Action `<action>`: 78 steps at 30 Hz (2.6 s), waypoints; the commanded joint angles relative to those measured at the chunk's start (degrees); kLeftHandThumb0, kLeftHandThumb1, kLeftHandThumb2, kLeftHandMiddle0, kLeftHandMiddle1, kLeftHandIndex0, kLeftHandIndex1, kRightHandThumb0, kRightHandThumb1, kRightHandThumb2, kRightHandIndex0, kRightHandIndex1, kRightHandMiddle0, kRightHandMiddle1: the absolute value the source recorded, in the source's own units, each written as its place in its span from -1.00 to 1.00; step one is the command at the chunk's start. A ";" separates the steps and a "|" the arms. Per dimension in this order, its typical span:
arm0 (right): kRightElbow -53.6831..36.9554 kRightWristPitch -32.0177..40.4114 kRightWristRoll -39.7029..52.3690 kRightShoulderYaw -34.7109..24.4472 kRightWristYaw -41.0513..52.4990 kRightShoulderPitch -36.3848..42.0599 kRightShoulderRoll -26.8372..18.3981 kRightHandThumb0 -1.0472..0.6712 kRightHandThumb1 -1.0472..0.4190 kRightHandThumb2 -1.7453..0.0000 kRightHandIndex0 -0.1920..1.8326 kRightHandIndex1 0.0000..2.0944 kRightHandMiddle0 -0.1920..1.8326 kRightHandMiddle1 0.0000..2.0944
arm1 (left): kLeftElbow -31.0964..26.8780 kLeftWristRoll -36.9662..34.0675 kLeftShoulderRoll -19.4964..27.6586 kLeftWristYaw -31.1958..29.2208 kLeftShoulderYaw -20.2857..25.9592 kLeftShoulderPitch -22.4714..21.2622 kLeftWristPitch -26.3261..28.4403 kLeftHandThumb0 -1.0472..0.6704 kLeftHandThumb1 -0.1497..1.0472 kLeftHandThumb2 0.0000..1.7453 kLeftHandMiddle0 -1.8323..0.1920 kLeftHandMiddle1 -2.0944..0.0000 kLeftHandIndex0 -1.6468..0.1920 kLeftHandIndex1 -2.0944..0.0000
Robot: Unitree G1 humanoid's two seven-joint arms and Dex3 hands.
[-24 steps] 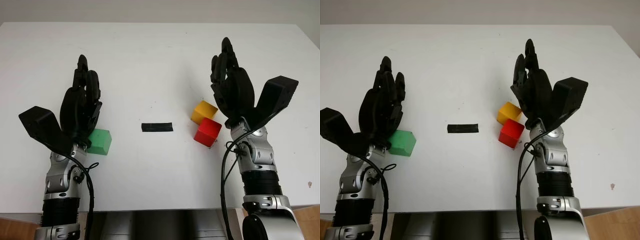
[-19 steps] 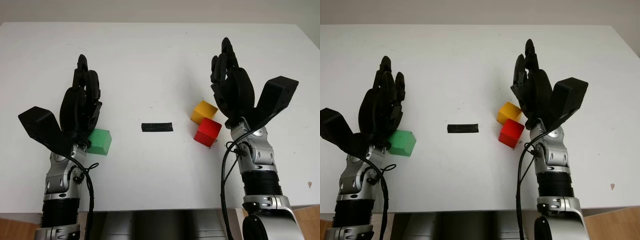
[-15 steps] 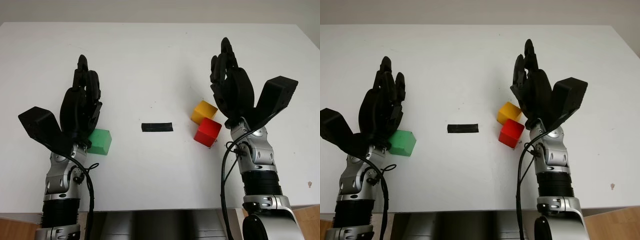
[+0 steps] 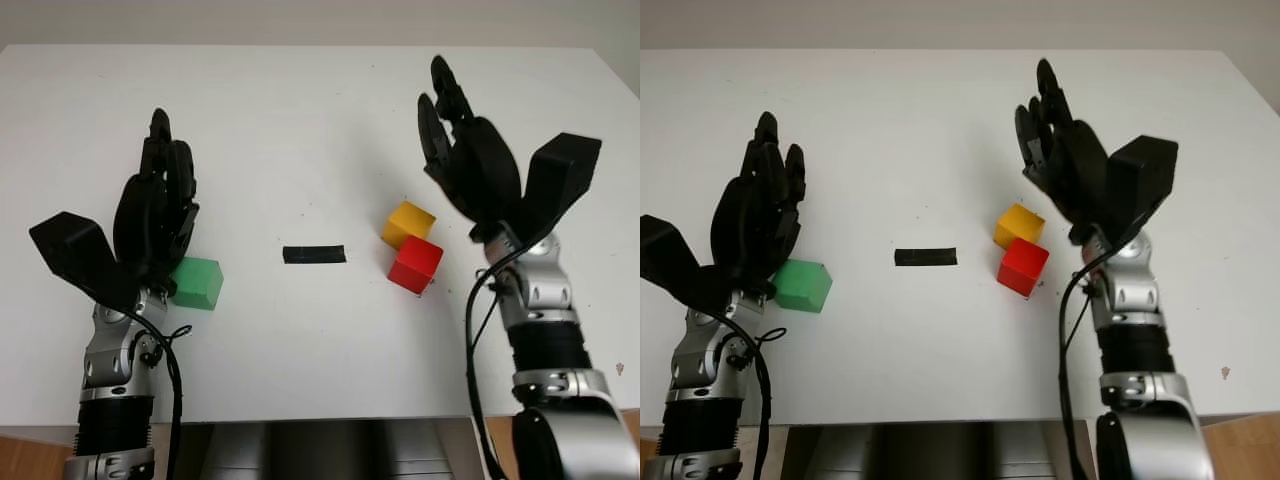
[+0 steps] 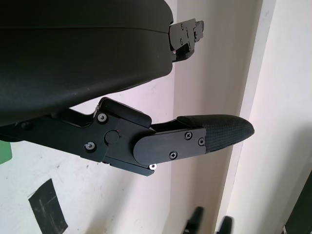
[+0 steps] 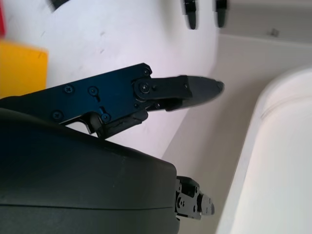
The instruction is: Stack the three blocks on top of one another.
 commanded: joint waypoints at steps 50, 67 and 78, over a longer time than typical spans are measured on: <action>4.94 -57.43 -46.71 19.30 -13.96 -1.95 -26.38 -0.56 -0.47 0.93 -0.53 -0.98 -0.13 -0.95 | -1.65 0.27 2.35 -1.19 -0.45 -2.28 3.13 -0.68 1.00 -0.37 1.00 1.00 1.00 1.00; 5.64 -55.85 -52.22 21.66 -20.99 -2.08 -26.19 -0.51 -0.47 0.94 -0.50 -0.94 -0.03 -0.91 | -1.73 0.34 2.27 -0.87 -0.29 -2.21 3.19 -0.68 1.00 -0.37 1.00 1.00 1.00 1.00; 8.61 -56.13 -59.89 23.83 -35.39 -3.47 -25.88 -0.24 -0.57 0.93 -0.33 -0.90 0.25 -0.83 | -2.11 0.34 2.42 -1.37 -0.41 -1.65 3.10 -0.68 1.00 -0.37 1.00 1.00 1.00 1.00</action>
